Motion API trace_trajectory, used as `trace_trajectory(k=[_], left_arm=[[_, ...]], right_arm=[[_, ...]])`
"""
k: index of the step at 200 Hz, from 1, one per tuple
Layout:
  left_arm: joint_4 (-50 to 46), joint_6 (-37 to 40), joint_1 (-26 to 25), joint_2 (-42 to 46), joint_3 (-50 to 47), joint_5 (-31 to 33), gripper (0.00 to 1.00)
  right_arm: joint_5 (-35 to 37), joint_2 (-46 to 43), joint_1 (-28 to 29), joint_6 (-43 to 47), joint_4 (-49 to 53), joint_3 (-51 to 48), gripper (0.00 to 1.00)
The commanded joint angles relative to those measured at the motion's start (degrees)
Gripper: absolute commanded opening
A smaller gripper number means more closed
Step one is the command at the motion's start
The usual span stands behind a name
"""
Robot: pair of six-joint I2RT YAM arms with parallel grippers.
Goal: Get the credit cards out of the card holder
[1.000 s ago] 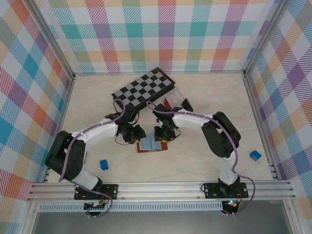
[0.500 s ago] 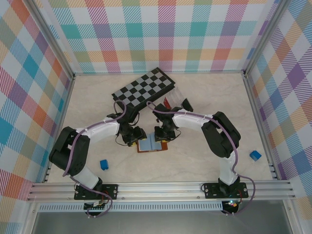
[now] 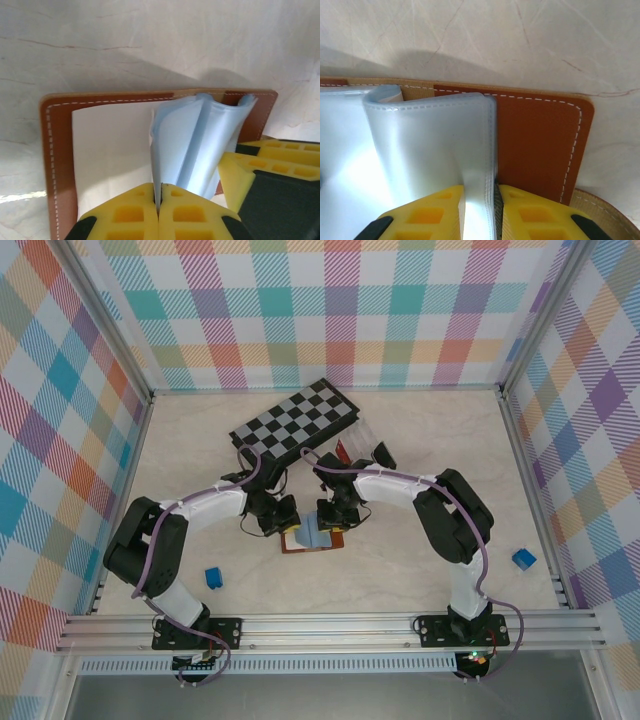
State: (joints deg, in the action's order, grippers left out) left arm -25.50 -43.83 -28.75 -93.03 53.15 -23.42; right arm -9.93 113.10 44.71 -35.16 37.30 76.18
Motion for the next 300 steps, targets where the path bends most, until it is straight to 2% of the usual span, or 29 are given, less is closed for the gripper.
trace_trajectory(k=[1, 48, 93, 140, 181, 201, 225, 237, 258, 268, 284, 300], left_arm=[[2.9, -0.1, -0.4, -0.4, -0.1, -3.5, 0.0], [8.9, -2.1, -0.4, -1.2, -1.5, -8.1, 0.0], [7.0, -1.5, -0.4, -1.2, -1.1, -7.1, 0.0], [-7.5, 4.4, -0.2, 3.6, 4.9, 0.6, 0.42], [-18.2, 7.9, 3.1, 8.8, 10.7, 8.9, 0.65], [-22.7, 9.6, 5.3, 11.9, 13.4, 15.8, 0.79], [-24.7, 11.8, 7.9, 16.2, 14.6, 25.3, 0.94], [-23.3, 13.1, 9.1, 18.7, 13.7, 30.0, 1.0], [-17.8, 14.0, 11.2, 23.6, 9.1, 38.3, 1.0], [-13.1, 14.4, 12.5, 26.1, 5.6, 40.2, 1.0], [-7.6, 15.0, 13.6, 29.8, 0.6, 45.2, 1.0], [-4.5, 17.6, 14.3, 31.2, -2.9, 51.1, 1.0]], right_arm=[[0.2, 1.5, 0.1, 0.2, 1.1, -0.8, 0.23], [-0.8, 1.3, 0.0, 0.3, 0.2, -1.1, 0.23], [-1.5, 0.2, 0.0, -0.1, -0.2, -1.5, 0.24], [-2.1, -7.8, 0.0, -0.9, 0.8, -0.9, 0.4], [-0.4, -16.9, -1.2, -1.2, 3.3, 1.0, 0.56], [5.0, -22.5, -2.8, 0.3, 4.7, 0.9, 0.67], [17.9, -29.6, -5.0, 4.5, 6.1, -0.3, 0.82], [24.8, -33.1, -6.4, 6.6, 5.8, -2.0, 0.99], [33.2, -38.1, -10.4, 11.6, 3.0, -6.1, 1.0], [36.7, -39.8, -12.7, 13.1, 1.7, -8.2, 1.0], [44.5, -42.0, -17.0, 12.3, -0.9, -12.4, 1.0], [48.3, -45.1, -21.5, 14.2, -9.0, -19.7, 1.0]])
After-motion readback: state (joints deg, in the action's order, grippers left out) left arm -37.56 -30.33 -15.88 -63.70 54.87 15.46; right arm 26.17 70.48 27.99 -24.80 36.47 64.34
